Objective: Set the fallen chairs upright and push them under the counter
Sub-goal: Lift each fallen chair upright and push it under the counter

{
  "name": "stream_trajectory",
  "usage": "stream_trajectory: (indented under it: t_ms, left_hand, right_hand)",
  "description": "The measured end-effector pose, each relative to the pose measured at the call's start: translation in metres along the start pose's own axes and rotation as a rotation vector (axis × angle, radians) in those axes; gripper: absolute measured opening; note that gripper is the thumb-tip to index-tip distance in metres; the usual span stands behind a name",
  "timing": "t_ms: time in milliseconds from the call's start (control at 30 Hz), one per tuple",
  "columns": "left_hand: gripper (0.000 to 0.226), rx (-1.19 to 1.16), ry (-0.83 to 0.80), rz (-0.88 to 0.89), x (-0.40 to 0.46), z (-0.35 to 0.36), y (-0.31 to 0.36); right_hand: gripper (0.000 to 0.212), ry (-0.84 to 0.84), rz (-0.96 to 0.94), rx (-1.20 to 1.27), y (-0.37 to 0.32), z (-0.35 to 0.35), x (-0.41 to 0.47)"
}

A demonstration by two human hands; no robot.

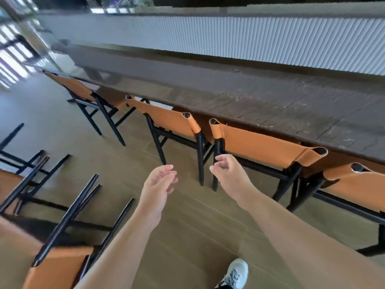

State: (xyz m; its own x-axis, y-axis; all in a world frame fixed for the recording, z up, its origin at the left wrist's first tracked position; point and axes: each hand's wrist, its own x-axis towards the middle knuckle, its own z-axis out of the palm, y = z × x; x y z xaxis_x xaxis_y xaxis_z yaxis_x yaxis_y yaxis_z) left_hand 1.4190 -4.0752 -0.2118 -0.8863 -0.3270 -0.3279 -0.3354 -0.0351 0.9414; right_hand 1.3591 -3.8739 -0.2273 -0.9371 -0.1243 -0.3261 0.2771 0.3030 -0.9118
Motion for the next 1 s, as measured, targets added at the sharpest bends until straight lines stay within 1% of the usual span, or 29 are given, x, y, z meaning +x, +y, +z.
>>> stream_trajectory:
  t_ms: [133, 233, 367, 533, 600, 733, 800, 933, 1000]
  left_hand:
    - [0.018, -0.100, 0.096, -0.007, -0.059, -0.082, -0.023]
    - [0.017, -0.158, 0.190, 0.002, -0.117, -0.149, -0.046]
    - [0.015, -0.207, 0.354, 0.011, -0.215, -0.244, -0.074]
    - [0.016, -0.310, 0.625, 0.002, -0.319, -0.346, -0.105]
    - [0.016, -0.349, 0.693, 0.003, -0.347, -0.370, -0.118]
    - [0.016, -0.412, 0.748, 0.006, -0.377, -0.396, -0.141]
    - [0.018, -0.426, 0.763, -0.012, -0.376, -0.404, -0.149]
    - [0.014, -0.435, 0.784, -0.035, -0.354, -0.416, -0.152]
    - [0.022, -0.420, 0.793, -0.053, -0.342, -0.423, -0.148]
  right_hand:
    - [0.028, -0.096, -0.050, 0.050, -0.012, 0.069, -0.053]
    - [0.022, -0.205, -0.096, 0.030, -0.017, 0.133, -0.101]
    - [0.016, -0.408, -0.133, 0.024, -0.029, 0.225, -0.177]
    - [0.021, -0.679, -0.215, -0.053, -0.050, 0.313, -0.267]
    - [0.024, -0.734, -0.236, -0.100, -0.056, 0.338, -0.290]
    - [0.022, -0.795, -0.221, -0.142, -0.063, 0.374, -0.312]
    - [0.018, -0.815, -0.207, -0.157, -0.062, 0.386, -0.311]
    - [0.016, -0.848, -0.163, -0.180, -0.059, 0.414, -0.292]
    - [0.015, -0.860, -0.131, -0.181, -0.062, 0.432, -0.278]
